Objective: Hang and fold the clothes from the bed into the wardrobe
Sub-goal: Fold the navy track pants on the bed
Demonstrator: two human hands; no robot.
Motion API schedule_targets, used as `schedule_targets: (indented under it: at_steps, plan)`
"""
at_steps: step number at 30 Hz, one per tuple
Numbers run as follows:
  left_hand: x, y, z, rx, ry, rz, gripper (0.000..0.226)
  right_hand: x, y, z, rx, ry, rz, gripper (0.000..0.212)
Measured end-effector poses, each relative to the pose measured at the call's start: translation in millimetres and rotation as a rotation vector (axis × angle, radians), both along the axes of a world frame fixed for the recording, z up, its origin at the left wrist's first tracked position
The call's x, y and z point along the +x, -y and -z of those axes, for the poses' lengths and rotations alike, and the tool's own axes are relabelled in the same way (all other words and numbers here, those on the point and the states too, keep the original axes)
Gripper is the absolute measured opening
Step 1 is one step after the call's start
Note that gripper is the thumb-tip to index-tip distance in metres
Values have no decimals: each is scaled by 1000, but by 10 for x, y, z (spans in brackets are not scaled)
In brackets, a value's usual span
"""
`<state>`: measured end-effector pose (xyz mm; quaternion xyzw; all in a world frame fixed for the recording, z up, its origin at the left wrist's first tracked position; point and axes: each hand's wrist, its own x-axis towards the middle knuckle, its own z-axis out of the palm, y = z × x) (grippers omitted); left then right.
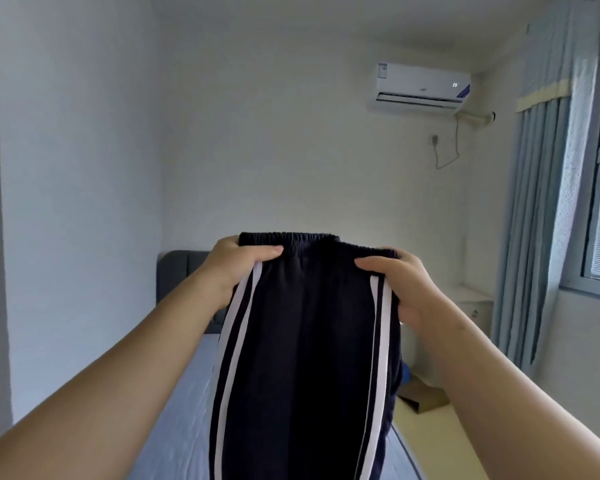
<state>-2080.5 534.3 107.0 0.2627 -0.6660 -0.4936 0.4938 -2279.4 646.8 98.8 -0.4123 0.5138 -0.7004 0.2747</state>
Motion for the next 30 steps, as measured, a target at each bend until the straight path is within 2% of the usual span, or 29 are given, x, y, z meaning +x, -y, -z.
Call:
schedule_targets:
  at_steps: [4, 6, 10, 13, 16, 20, 24, 26, 28, 30]
  plan:
    - [121, 172, 356, 50, 80, -87, 17, -121, 0, 316, 71, 75, 4, 10]
    - [193, 203, 511, 67, 123, -70, 12, -145, 2, 454, 132, 82, -10, 9]
    - [390, 244, 802, 134, 178, 55, 4, -225, -98, 692, 339, 75, -175, 10]
    - [551, 290, 989, 236, 195, 239, 6, -312, -157, 830, 426, 43, -282, 13]
    - [593, 300, 1118, 280, 228, 300, 9, -305, -137, 937, 459, -50, -276, 7]
    - [655, 331, 1173, 167, 305, 352, 22, -330, -152, 1020, 463, -143, -310, 14]
    - [823, 333, 1110, 196, 333, 545, 29, -414, -245, 1044, 394, -77, -550, 15]
    - [900, 354, 1091, 239, 283, 612, 33, -409, -267, 1063, 359, -18, -621, 16]
    - [882, 353, 1117, 306, 249, 581, 30, -362, -252, 1104, 358, 3, -586, 21]
    - [800, 326, 1194, 392, 283, 423, 25, -272, -221, 1151, 388, 8, -489, 11]
